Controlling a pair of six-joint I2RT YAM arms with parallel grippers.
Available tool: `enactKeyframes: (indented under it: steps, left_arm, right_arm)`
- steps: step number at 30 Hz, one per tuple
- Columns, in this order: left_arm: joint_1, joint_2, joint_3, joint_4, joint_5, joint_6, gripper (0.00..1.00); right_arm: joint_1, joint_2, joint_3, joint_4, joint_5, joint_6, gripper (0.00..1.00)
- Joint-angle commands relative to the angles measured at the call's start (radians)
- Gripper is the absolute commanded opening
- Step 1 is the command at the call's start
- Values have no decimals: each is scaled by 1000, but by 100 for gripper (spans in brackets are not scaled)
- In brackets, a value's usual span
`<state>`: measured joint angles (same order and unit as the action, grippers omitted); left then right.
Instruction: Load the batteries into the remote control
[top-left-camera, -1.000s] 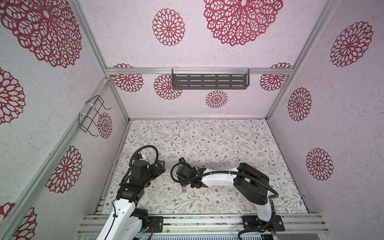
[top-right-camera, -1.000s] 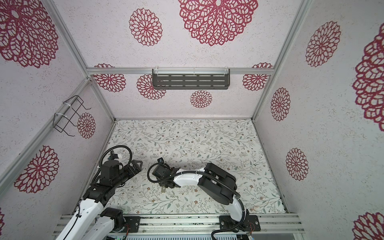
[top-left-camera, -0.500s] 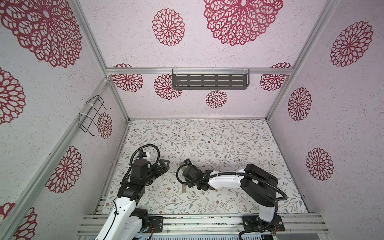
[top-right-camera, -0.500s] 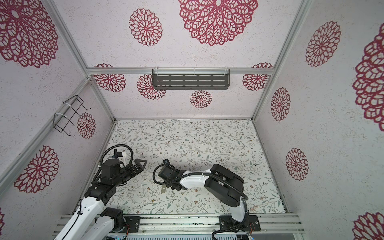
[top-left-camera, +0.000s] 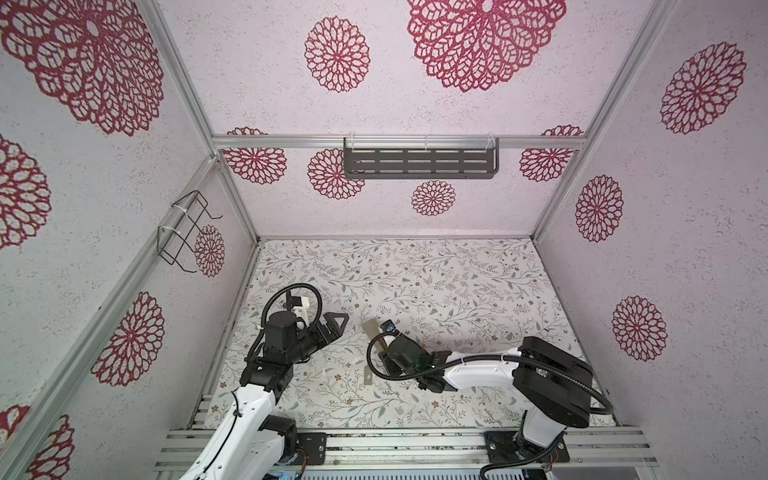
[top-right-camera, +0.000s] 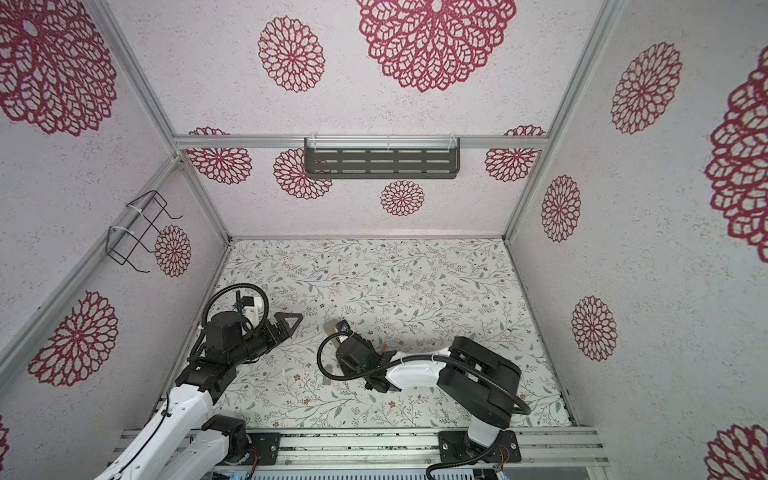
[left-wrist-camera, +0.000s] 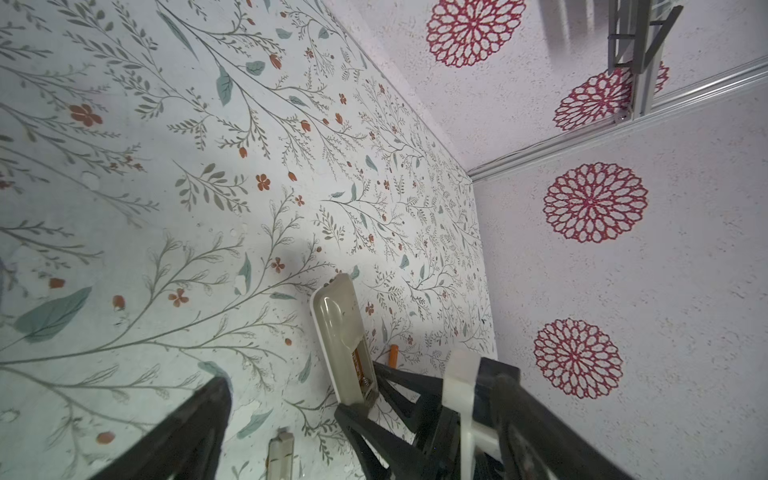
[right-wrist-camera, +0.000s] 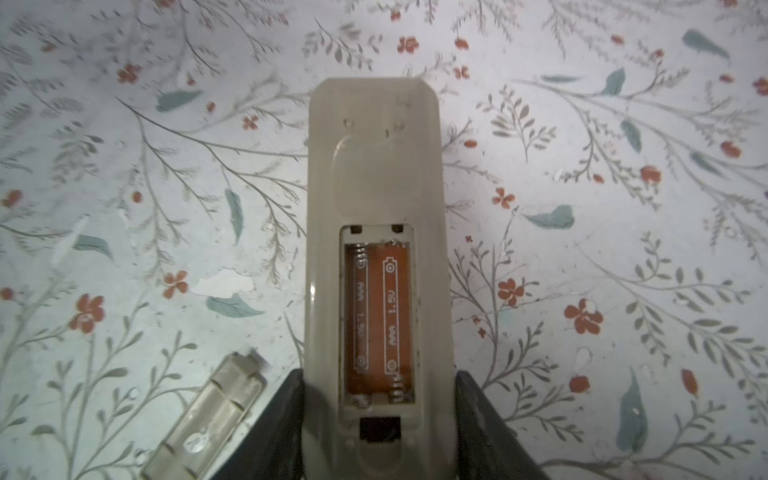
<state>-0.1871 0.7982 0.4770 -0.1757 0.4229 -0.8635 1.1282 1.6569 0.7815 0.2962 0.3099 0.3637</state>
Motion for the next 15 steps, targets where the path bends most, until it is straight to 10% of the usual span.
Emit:
enactKeyframes:
  steps: [1,15]
  left_arm:
    - [-18,-1,30,63,57,14,100]
    - [-150,76,103,112,8,63,93]
  right_arm:
    - [-4,-90,-31,231,-39,-71,16]
    - [23,-219,-101,369,-148,-139,15]
